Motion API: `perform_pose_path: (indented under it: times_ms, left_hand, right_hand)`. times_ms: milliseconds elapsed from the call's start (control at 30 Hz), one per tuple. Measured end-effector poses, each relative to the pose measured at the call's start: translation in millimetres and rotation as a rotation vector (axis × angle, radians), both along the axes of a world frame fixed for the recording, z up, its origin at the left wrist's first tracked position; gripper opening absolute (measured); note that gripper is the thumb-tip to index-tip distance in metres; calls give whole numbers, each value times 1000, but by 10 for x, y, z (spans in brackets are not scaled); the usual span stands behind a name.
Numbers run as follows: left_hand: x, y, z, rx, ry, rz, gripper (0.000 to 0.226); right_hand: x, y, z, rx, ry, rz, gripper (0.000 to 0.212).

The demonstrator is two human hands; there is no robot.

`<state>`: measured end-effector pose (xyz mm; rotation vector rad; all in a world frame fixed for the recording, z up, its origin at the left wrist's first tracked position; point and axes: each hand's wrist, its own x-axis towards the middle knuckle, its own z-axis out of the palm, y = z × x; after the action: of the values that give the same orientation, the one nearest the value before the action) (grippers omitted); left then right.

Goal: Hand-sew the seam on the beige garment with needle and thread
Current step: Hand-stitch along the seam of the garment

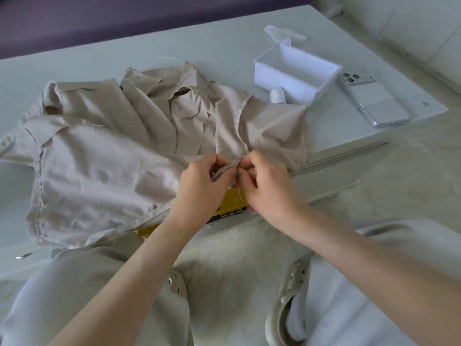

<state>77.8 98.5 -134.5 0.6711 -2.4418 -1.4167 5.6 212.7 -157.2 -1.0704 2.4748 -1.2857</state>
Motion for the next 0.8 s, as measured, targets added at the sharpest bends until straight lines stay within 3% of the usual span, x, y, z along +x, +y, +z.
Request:
perform_pose_path:
  times_ms: [467,800]
  left_hand:
    - [-24,-25,15,128,83,103,14]
    - [-54,-54,41,290,55,173,17]
  right_hand:
    - [94,-37,110,-155,-180,23,9]
    - [110,-30,25,-116,-91,74,6]
